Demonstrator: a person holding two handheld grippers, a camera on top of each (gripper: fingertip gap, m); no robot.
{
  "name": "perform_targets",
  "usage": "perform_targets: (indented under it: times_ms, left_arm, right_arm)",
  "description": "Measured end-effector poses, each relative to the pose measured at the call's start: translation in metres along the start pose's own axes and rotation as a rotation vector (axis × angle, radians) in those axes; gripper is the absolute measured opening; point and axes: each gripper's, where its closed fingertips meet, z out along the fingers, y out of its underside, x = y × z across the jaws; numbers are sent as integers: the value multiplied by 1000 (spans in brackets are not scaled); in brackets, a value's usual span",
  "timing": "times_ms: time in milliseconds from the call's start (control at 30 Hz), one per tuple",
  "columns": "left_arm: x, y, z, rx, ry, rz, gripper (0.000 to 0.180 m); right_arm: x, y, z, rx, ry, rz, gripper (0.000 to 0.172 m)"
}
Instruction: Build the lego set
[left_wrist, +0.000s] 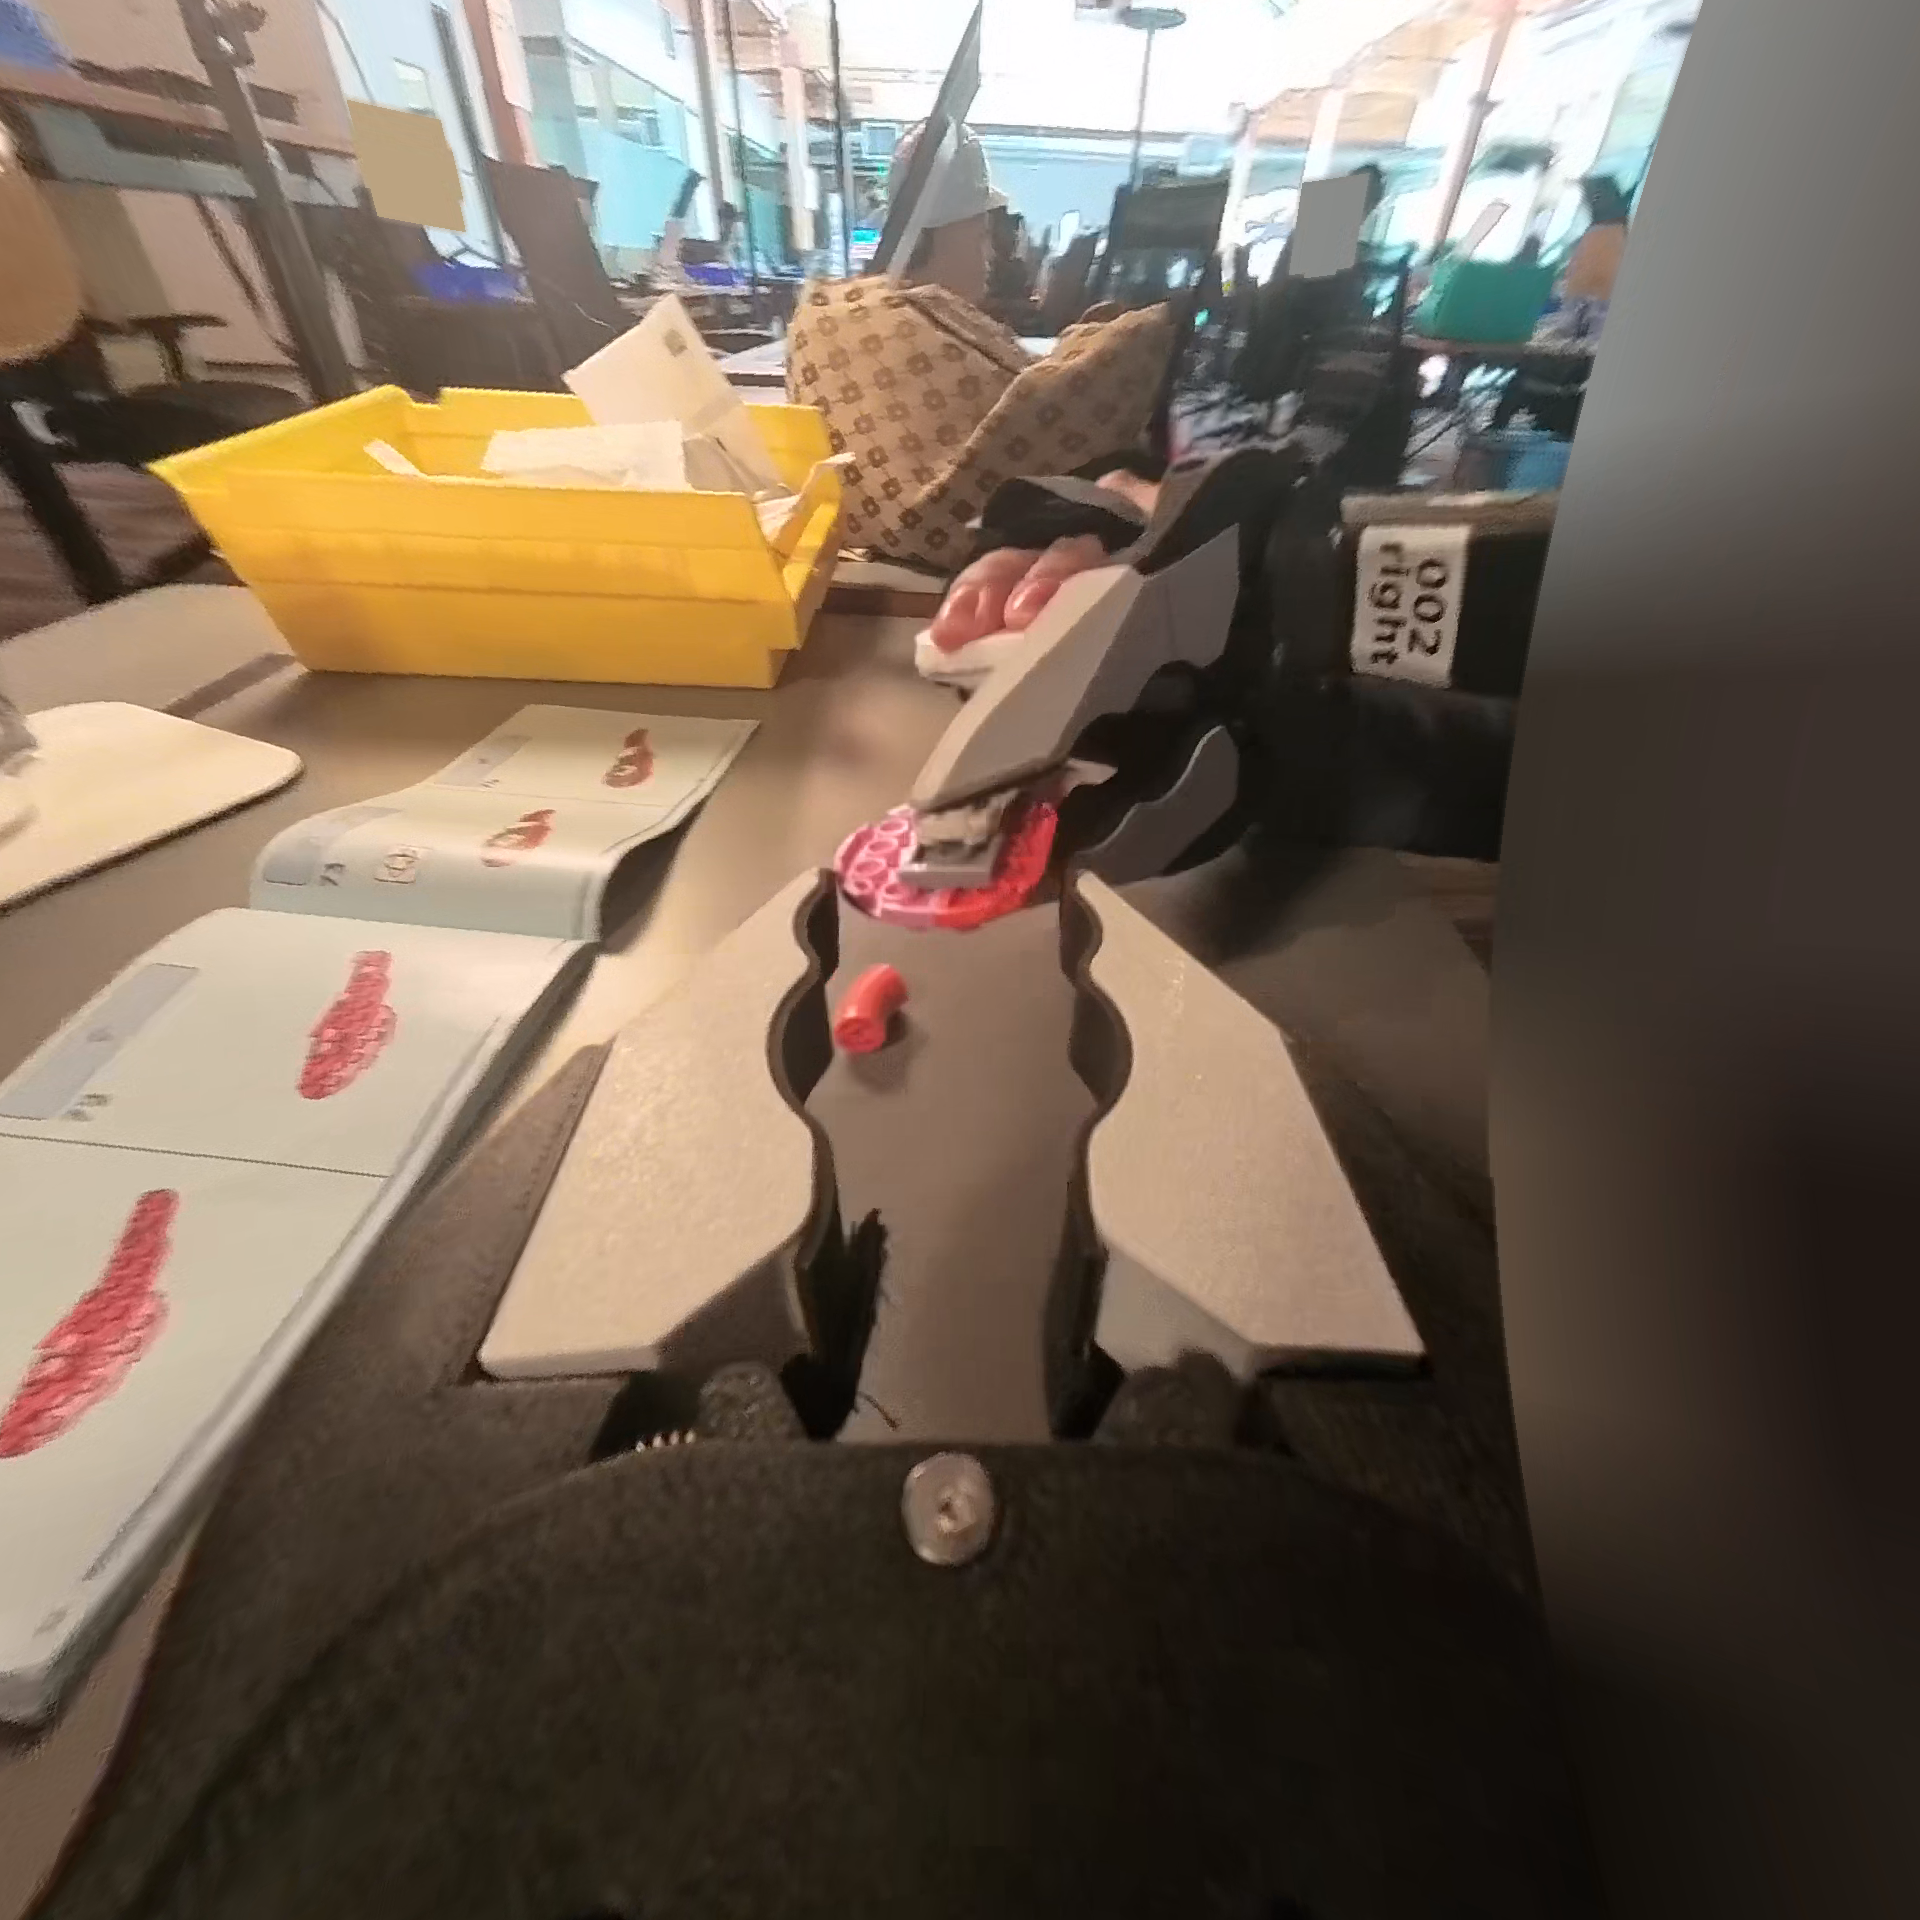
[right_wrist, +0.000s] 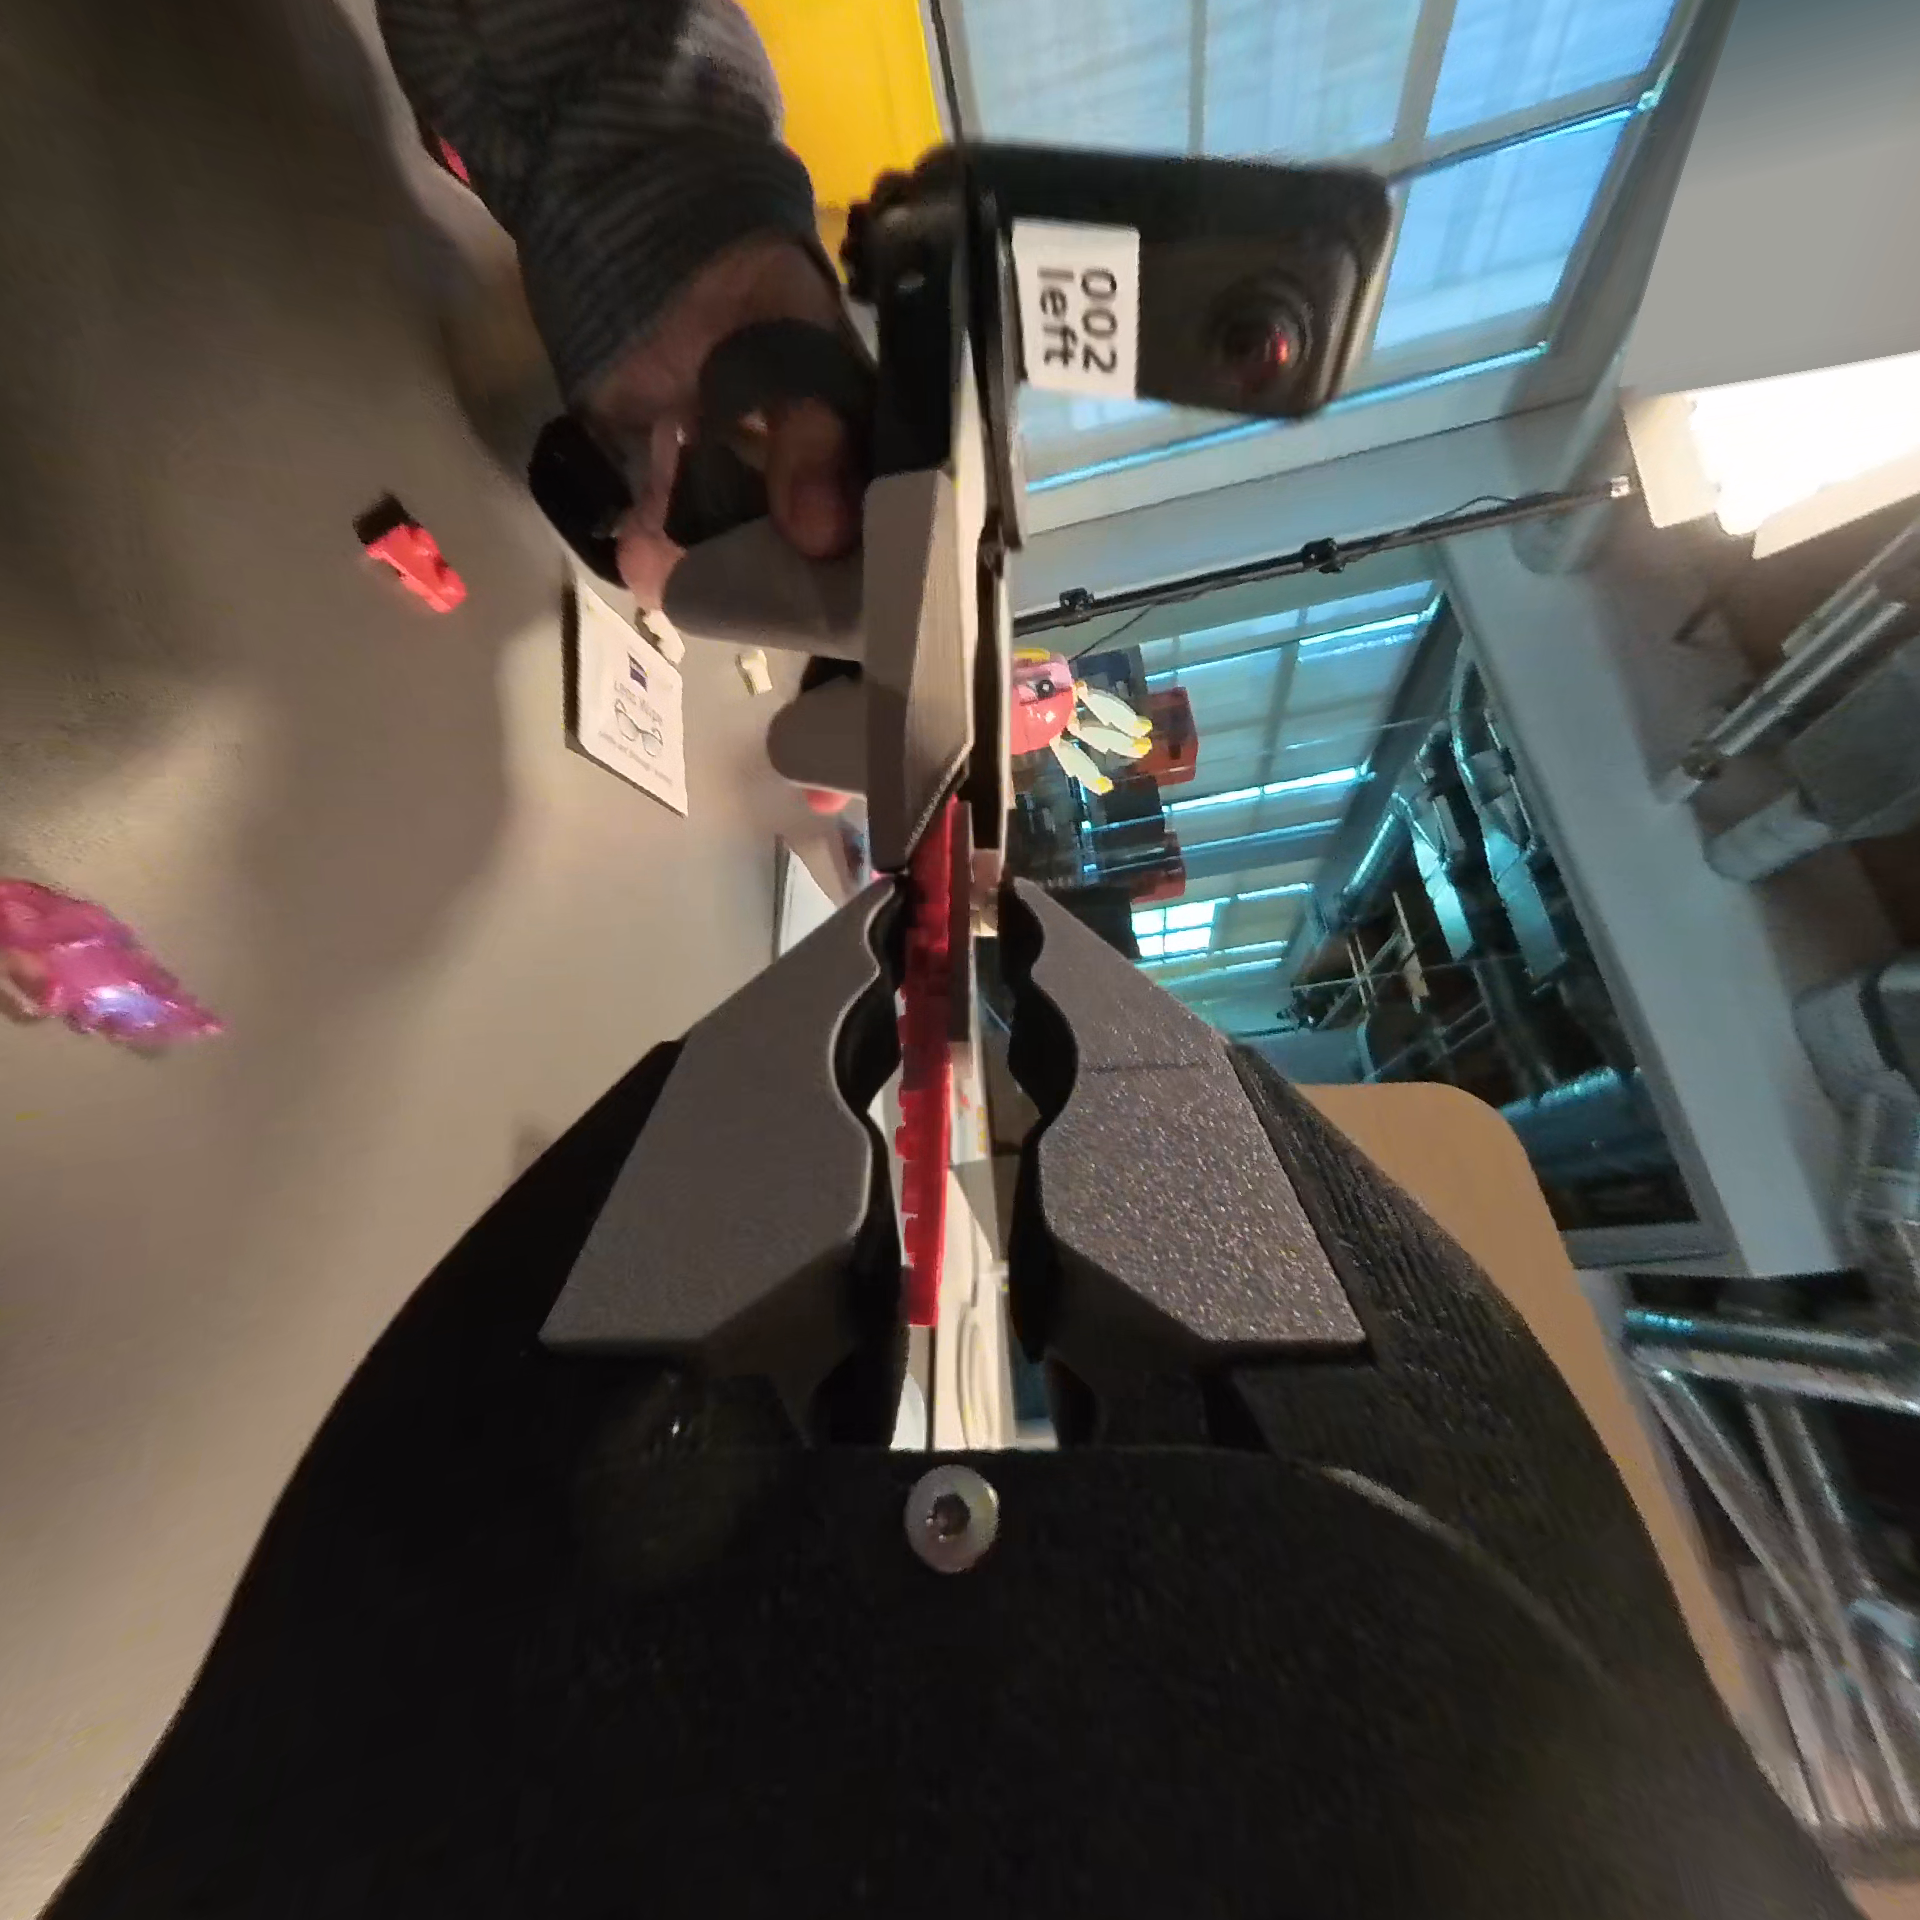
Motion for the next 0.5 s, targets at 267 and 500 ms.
perform_targets:
  times_ms: [267, 500]
  left_arm:
    - [-38, 27, -1, -344, -485, 957, 46]
    - [-43, 15, -2, -334, -624, 1219, 35]
  right_arm:
    - [-6, 31, 3, -113, 6, -66, 13]
    - [-10, 37, 4, -133, -1, -77, 13]
